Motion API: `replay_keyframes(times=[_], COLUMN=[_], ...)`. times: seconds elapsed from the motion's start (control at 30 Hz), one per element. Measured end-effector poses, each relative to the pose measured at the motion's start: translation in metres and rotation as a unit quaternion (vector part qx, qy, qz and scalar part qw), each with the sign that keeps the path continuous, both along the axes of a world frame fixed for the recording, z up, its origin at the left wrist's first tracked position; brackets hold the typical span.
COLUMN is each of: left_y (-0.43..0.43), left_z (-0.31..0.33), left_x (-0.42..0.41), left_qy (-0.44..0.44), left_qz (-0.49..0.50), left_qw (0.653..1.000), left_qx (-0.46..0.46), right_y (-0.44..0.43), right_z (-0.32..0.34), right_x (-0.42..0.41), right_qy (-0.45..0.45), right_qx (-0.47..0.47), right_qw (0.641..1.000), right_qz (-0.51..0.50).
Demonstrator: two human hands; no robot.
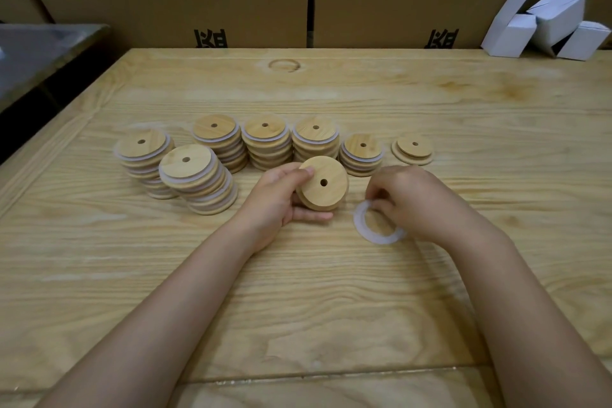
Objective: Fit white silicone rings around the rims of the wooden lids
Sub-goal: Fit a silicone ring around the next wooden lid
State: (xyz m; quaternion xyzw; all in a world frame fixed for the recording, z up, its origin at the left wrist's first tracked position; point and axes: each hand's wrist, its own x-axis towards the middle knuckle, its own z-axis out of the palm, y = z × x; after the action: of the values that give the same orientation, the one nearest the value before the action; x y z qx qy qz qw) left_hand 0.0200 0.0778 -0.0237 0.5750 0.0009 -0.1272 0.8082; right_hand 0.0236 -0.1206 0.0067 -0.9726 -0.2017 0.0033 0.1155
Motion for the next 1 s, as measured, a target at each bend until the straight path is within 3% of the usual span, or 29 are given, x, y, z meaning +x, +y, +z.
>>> replay_keyframes(times=[0.33,0.43,0.63,0.83,1.0], left_y=[-0.001,0.000,0.001,-0.003,-0.005], left_z=[0.001,0.002,0.001,0.000,0.001], left_x=[-0.001,-0.002,-0.007,-0.014,-0.018], left_qy=[-0.002,-0.010,-0.074,-0.157,-0.199], left_qz=[-0.006,-0.005,-0.011,-0.002,0.015], left_qw=[1.000,1.000,0.997,0.985,0.976], left_qx=[0.007,0.013,0.028,0.077,0.089], right_y=[-0.004,-0.004,-0.002,0.012,0.029], right_z=[0.005,0.007,0.014,0.014,0.005], right_x=[-0.004,-0.005,-0.008,-0.012,-0.010], right_qy=[-0.034,-0.017,0.028,0.050,0.060], right_qx=[0.026,0.119,0.277,0.457,0.532], right_qw=[0.999,0.993,0.960,0.887,0.844], right_qz=[-0.011,0.014,0.036,0.037,0.013])
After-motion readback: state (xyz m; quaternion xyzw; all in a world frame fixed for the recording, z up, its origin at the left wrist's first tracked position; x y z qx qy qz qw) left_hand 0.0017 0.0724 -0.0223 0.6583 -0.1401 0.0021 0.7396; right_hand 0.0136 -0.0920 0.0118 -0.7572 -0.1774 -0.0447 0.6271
